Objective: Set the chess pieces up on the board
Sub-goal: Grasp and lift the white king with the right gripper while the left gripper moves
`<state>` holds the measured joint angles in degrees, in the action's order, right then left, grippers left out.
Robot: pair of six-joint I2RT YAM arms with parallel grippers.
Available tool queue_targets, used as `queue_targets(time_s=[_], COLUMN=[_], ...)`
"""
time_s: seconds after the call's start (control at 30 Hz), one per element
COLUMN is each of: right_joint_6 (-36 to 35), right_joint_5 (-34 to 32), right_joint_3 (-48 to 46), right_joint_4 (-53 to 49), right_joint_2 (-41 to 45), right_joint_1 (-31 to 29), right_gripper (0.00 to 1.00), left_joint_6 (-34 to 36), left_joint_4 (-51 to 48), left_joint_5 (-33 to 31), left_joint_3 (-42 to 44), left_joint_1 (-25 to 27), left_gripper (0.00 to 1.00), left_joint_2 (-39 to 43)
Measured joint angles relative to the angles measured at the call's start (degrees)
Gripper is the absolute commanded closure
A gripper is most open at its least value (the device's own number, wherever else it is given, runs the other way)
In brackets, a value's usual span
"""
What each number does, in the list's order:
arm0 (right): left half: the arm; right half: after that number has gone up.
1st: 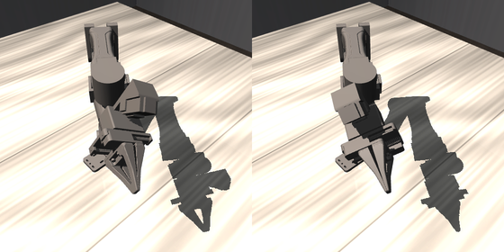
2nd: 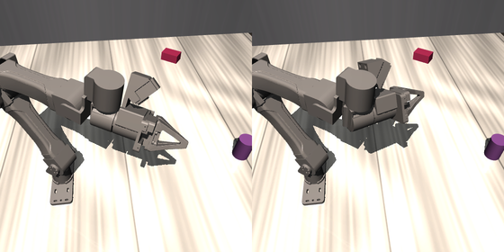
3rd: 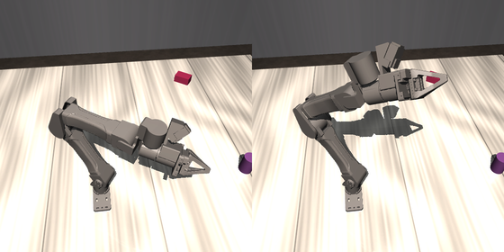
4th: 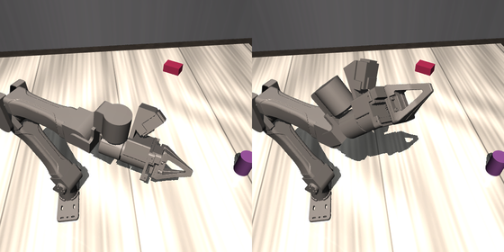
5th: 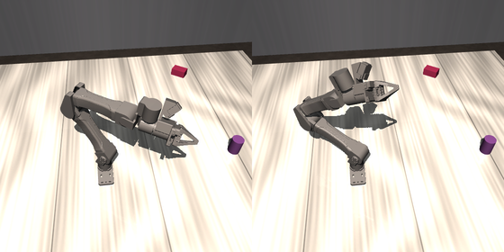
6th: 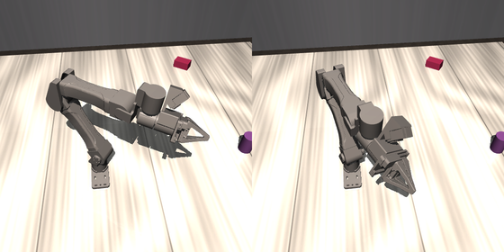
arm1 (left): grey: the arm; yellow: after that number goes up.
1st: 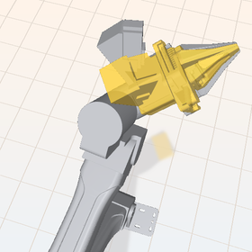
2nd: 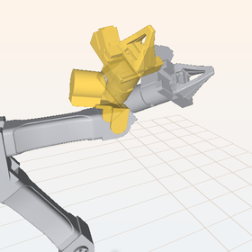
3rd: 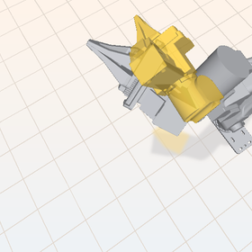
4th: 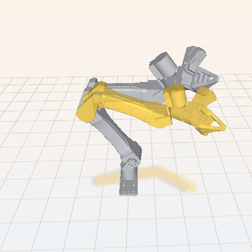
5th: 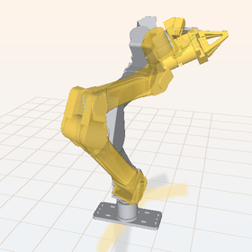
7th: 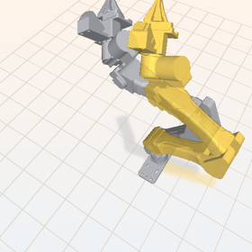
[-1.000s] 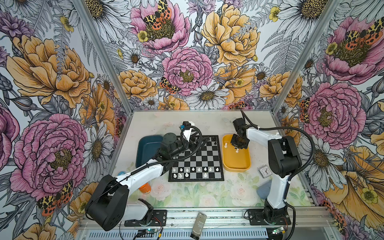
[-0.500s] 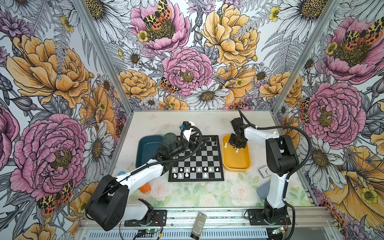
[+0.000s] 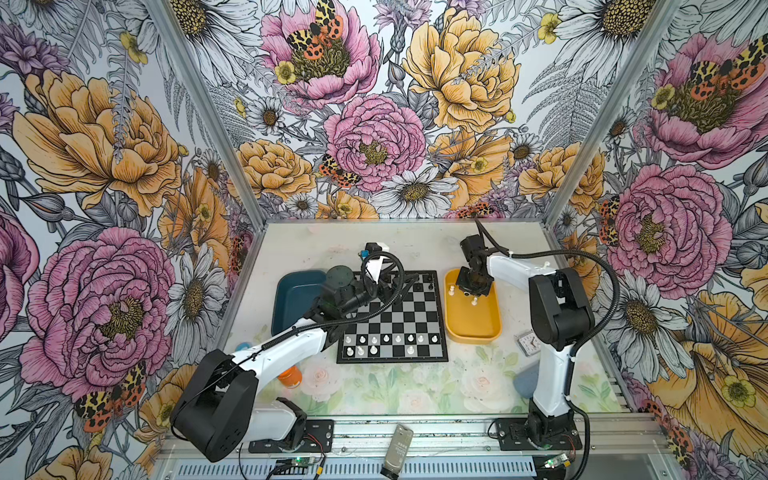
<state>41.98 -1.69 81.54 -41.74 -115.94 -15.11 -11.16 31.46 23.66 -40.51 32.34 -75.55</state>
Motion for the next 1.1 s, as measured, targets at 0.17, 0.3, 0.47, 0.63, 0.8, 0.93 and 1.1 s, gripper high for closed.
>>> queue_targets(time_s=[0.17,0.3,0.47,0.63,0.8,0.93,1.1], right_joint_6=[-0.79,-1.03,-1.27,-2.23,-3.87,-5.55,-7.54], right_joint_5=[0.02,0.04,0.04,0.04,0.02,-0.04,-0.11], right_joint_3=[0.13,0.17,0.17,0.17,0.02,-1.03,-2.73], right_joint_4=[0.09,0.13,0.2,0.2,-0.63,-1.01,-1.14], right_joint_2=[-0.13,-0.13,-0.11,0.07,1.42,5.33,12.0], right_joint_1=[-0.09,-0.13,-0.24,-0.24,-0.46,-0.85,-1.4], right_gripper=[0.87,0.98,1.0,1.0,1.0,1.0,1.0], left_joint_6=[0.0,0.02,0.0,0.0,0.0,0.0,-0.26], left_joint_4=[0.0,-0.02,-0.02,-0.02,-0.28,-1.73,-5.01], left_joint_5=[0.0,0.0,0.0,0.0,0.0,0.0,-0.02], left_joint_3=[0.0,0.0,0.0,0.0,0.0,-0.26,-2.32], left_joint_1=[0.0,0.0,0.0,0.0,0.0,0.0,0.0], left_gripper=[0.17,0.17,0.17,0.17,0.17,0.18,0.19], left_joint_2=[0.0,0.0,0.0,0.0,0.0,0.17,1.01])
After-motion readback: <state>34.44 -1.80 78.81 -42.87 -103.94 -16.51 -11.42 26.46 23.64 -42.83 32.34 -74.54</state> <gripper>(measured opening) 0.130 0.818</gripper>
